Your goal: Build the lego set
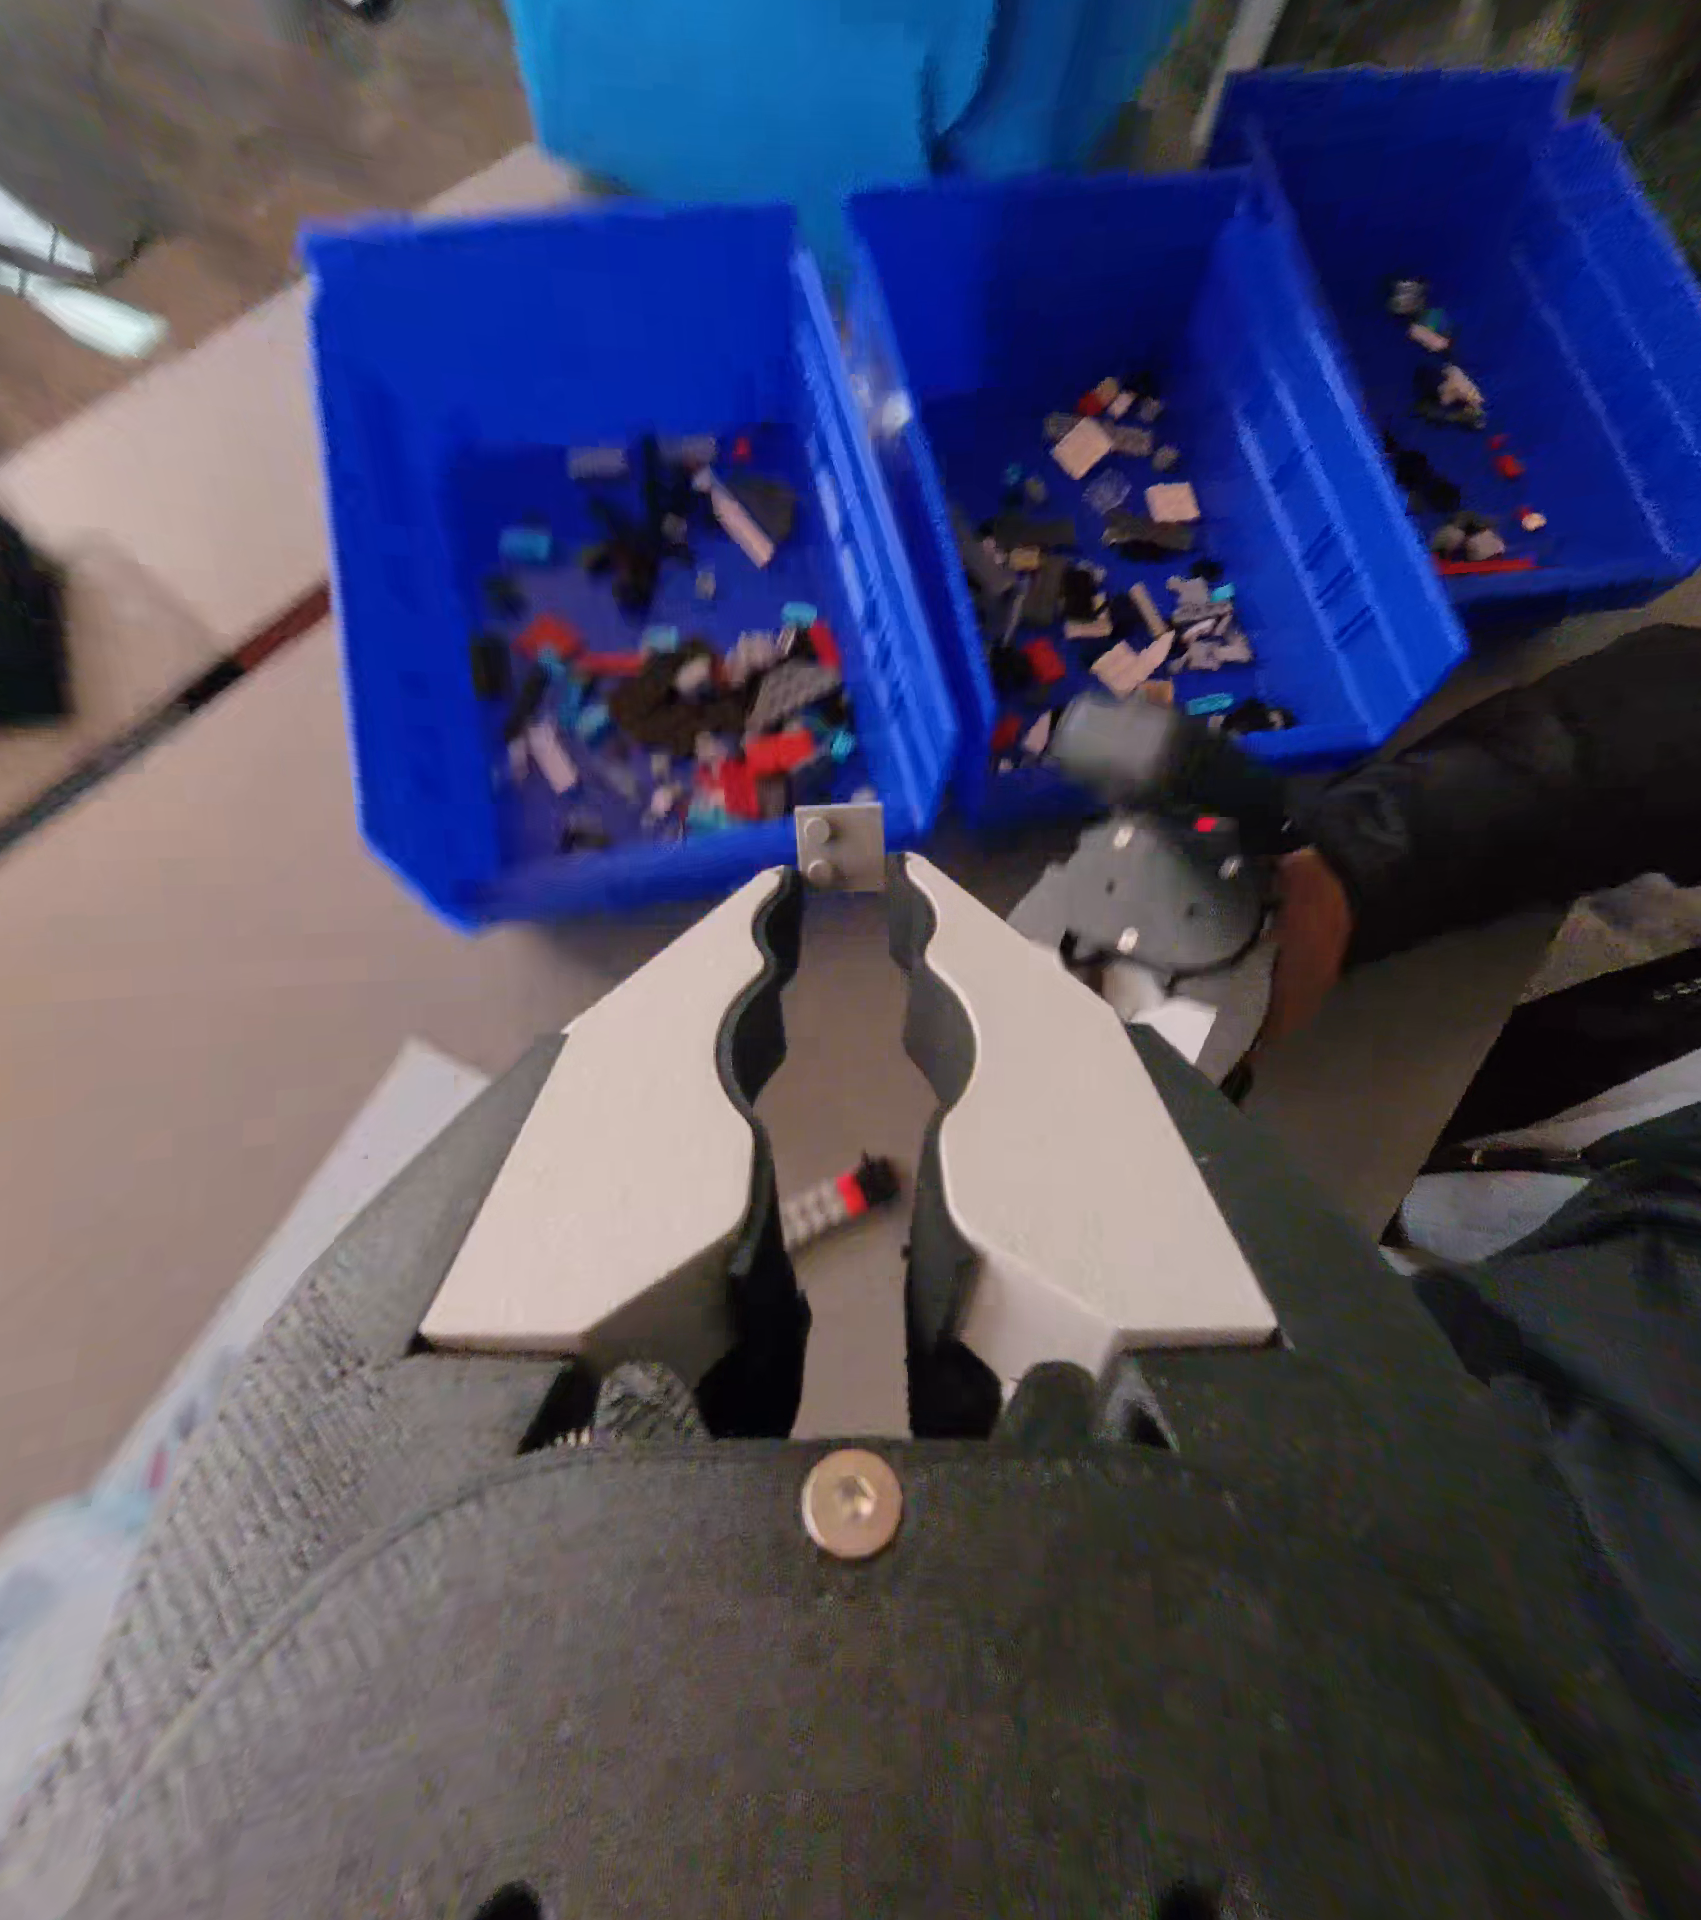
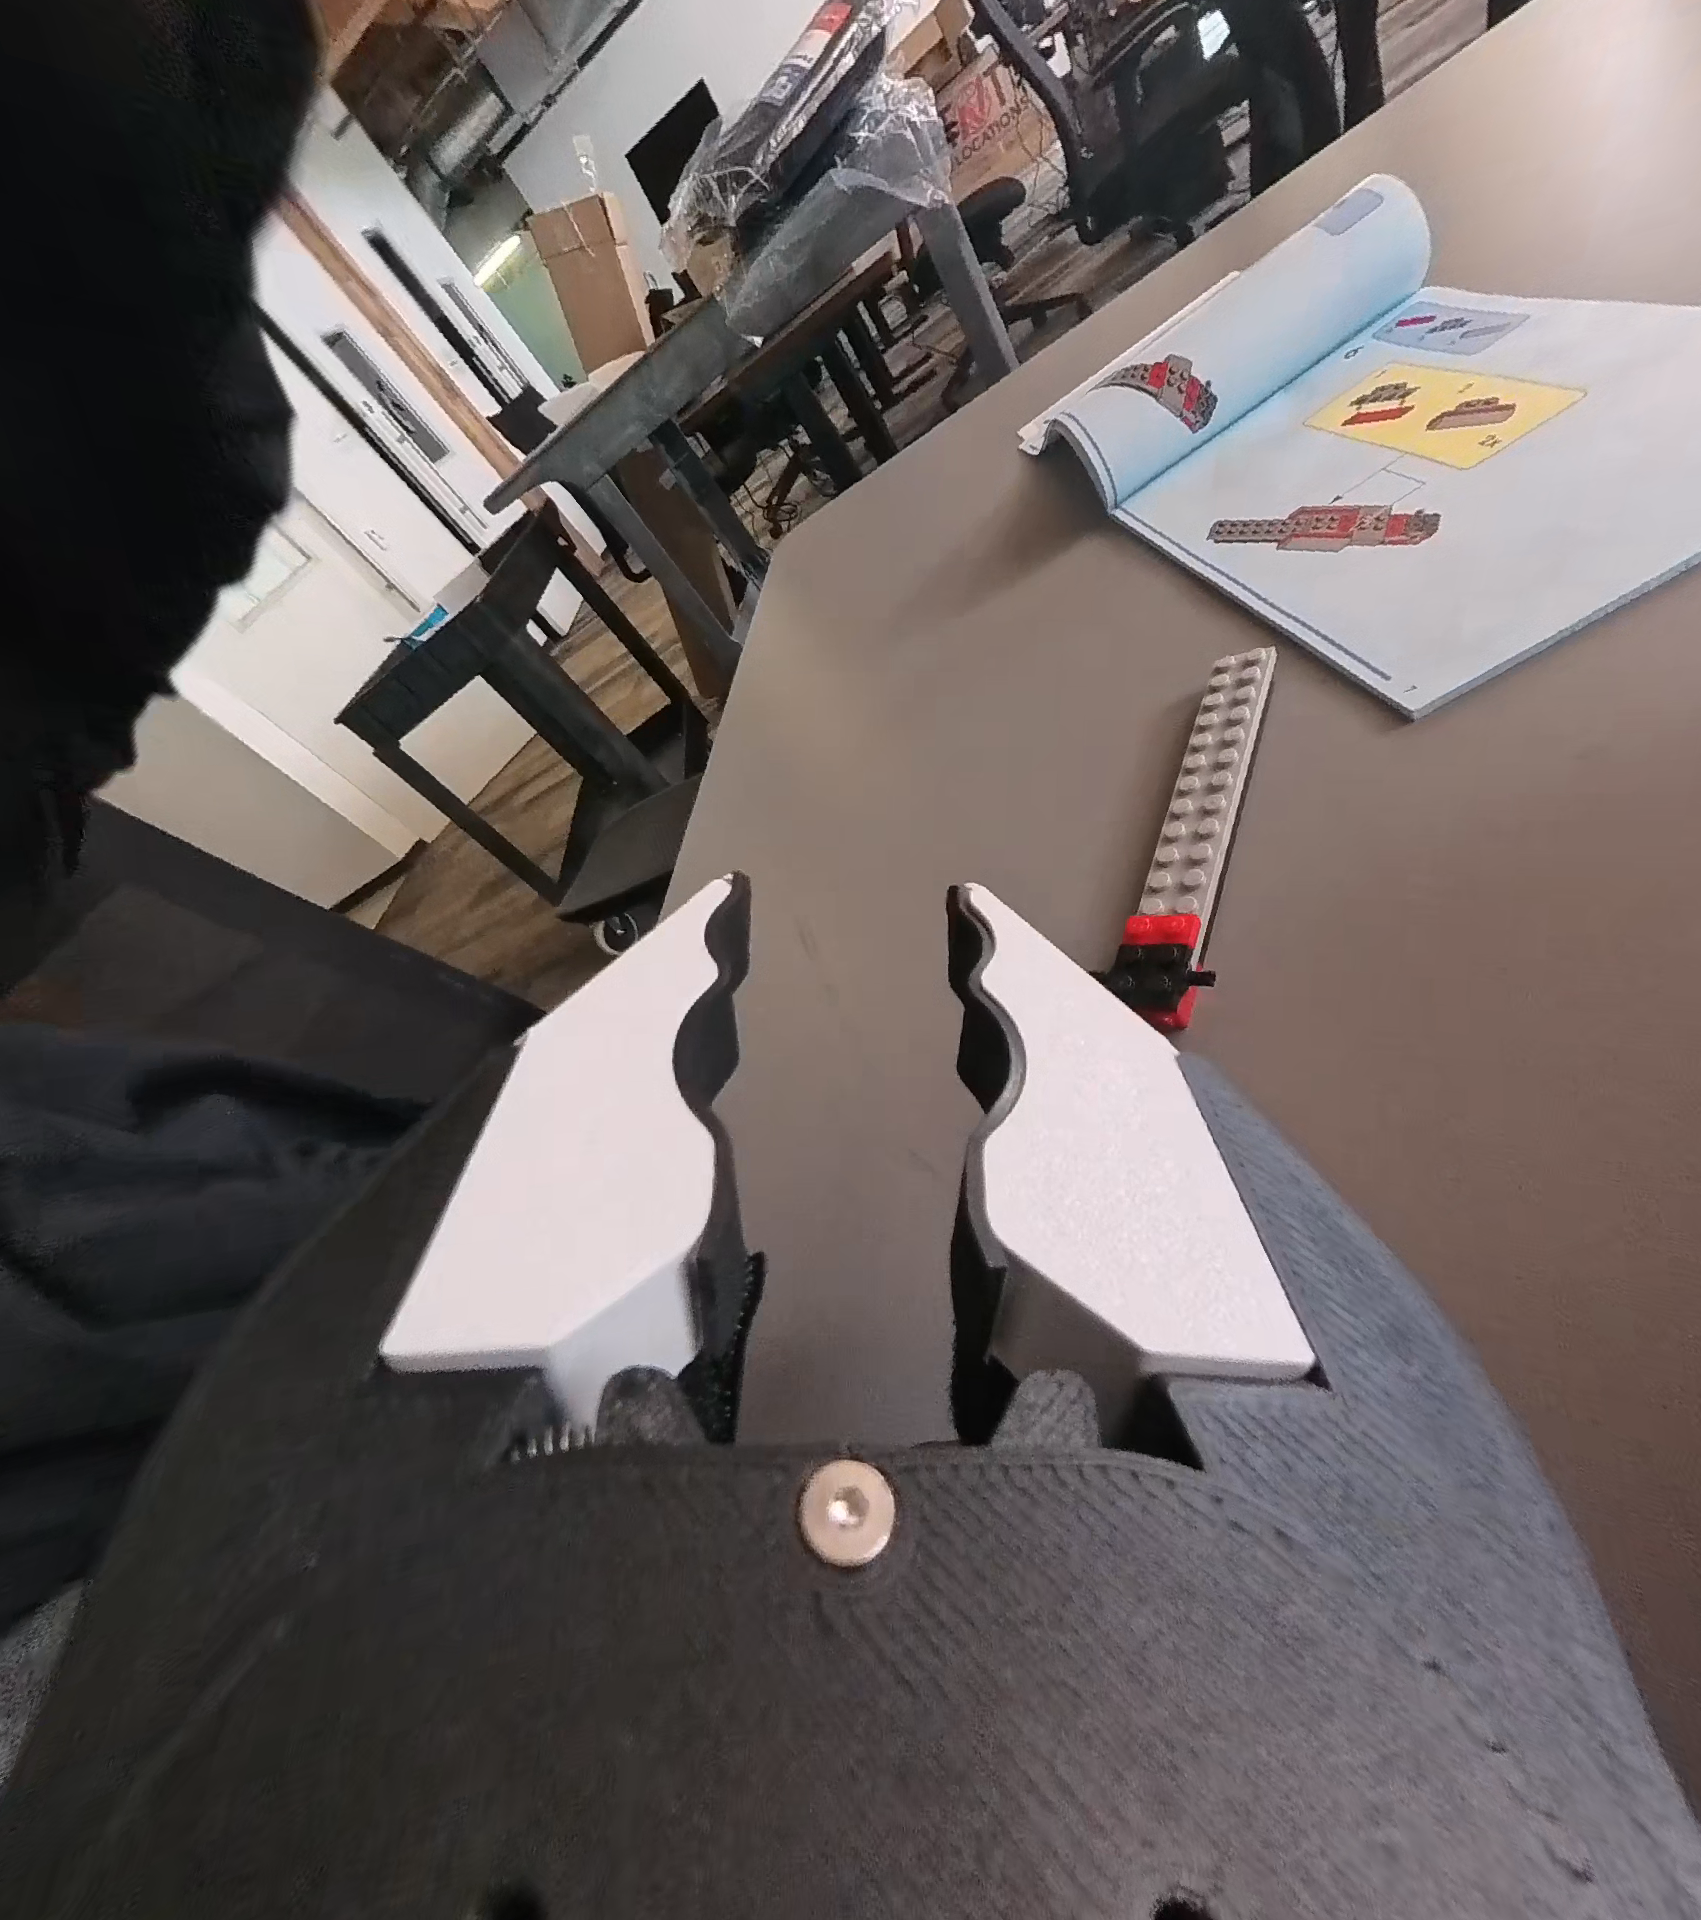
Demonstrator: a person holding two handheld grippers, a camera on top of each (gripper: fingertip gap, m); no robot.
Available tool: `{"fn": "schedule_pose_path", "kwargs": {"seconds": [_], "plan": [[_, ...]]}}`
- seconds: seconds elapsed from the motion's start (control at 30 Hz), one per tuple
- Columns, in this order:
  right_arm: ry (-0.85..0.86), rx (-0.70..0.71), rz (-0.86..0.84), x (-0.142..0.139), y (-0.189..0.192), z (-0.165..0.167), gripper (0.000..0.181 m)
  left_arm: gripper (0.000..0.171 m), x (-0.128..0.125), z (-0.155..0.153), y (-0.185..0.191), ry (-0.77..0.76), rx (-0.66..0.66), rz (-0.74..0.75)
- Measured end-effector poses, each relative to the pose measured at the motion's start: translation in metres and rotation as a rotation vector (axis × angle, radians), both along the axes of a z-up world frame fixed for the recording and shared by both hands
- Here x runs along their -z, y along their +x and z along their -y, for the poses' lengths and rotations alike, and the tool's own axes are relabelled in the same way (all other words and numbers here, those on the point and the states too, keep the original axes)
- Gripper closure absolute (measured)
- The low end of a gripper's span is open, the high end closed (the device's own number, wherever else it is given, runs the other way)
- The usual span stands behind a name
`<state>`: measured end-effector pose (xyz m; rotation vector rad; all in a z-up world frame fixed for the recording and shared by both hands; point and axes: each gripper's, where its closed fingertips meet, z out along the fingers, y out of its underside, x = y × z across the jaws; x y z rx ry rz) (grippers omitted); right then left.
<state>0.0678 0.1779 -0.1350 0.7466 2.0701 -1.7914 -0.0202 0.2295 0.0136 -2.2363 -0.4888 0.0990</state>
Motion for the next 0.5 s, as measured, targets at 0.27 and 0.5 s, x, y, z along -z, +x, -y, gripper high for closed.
{"fn": "schedule_pose_path", "kwargs": {"seconds": [0.27,0.5], "plan": [[-0.014,0.019,0.014,-0.001,-0.002,-0.005,0.141,0.155,0.124,0.125,0.022,-0.062,-0.282,0.178],[-0.018,0.024,0.014,-0.002,-0.003,-0.006,0.141,0.155,0.195,0.168,0.02,-0.262,-0.33,0.166]]}}
